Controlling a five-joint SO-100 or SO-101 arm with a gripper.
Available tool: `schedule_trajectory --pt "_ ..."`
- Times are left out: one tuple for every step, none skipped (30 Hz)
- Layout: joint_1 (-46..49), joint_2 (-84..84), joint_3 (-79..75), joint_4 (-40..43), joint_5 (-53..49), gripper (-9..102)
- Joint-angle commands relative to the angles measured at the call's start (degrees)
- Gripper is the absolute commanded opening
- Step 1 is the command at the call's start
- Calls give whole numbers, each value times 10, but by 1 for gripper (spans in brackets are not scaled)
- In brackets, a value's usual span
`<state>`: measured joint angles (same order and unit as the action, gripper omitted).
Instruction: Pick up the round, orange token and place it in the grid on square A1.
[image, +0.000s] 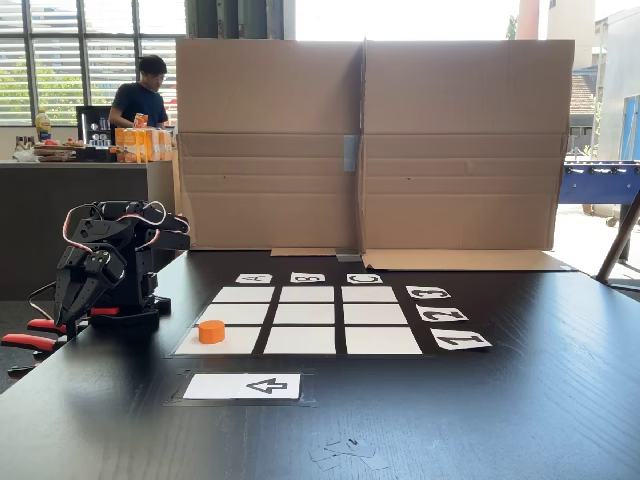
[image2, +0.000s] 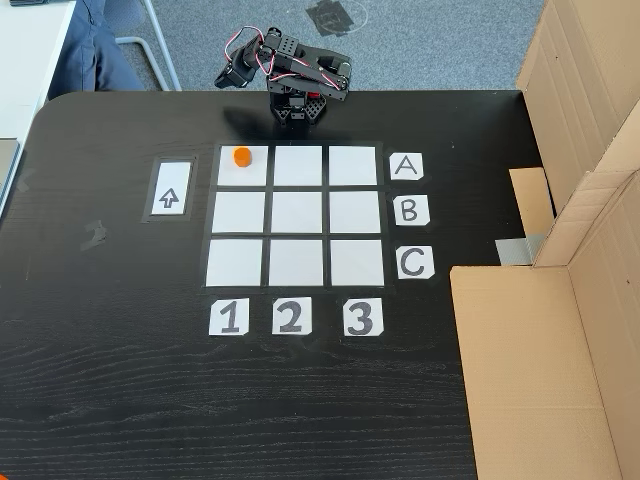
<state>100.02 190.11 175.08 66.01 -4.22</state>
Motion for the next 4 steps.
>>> schedule_trajectory --pt "50 3 1 -8 2 -1" --pt "50 3 1 -8 2 -1" --pt "50 3 1 -8 2 -1" --pt "50 3 1 -8 2 -1"
